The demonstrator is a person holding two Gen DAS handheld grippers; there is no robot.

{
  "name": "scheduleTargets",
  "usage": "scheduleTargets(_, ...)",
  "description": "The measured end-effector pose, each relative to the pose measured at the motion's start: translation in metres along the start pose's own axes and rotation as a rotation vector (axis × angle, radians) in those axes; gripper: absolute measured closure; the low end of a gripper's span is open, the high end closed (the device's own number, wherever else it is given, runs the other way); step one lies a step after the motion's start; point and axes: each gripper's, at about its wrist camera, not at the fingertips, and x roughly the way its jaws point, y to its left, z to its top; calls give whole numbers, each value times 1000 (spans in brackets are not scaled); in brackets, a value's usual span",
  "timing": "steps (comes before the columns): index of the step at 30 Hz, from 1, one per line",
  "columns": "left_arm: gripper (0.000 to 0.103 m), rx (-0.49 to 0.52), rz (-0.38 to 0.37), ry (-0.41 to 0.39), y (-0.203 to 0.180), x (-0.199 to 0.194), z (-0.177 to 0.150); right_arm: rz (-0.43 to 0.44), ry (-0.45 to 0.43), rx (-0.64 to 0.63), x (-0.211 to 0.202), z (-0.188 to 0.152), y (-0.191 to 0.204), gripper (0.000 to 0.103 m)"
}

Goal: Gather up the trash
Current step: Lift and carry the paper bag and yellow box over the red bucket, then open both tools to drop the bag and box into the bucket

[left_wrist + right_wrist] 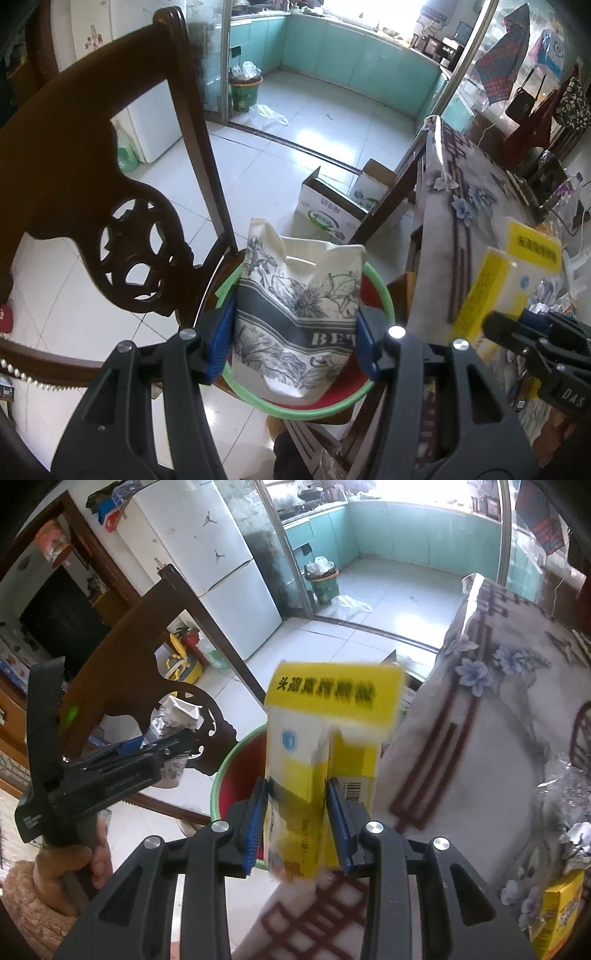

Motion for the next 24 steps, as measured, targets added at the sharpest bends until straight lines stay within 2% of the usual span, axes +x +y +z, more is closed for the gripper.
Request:
scheduleTargets(10,50,10,-19,21,4,17,12,18,28,1,15,8,9,71)
scheduleTargets(12,48,10,-20,23,5,19,13,21,32,7,15,7,8,61)
scheduleTargets(13,29,8,-19,25,5,20,14,17,28,15,16,8,8,48)
scheduleTargets(14,10,5,-19,25,5,20,14,12,15,24,14,9,7,39)
scheduleTargets(24,9,5,-47,-28,-4,-1,11,-21,-56,72,-21,1,-12,38)
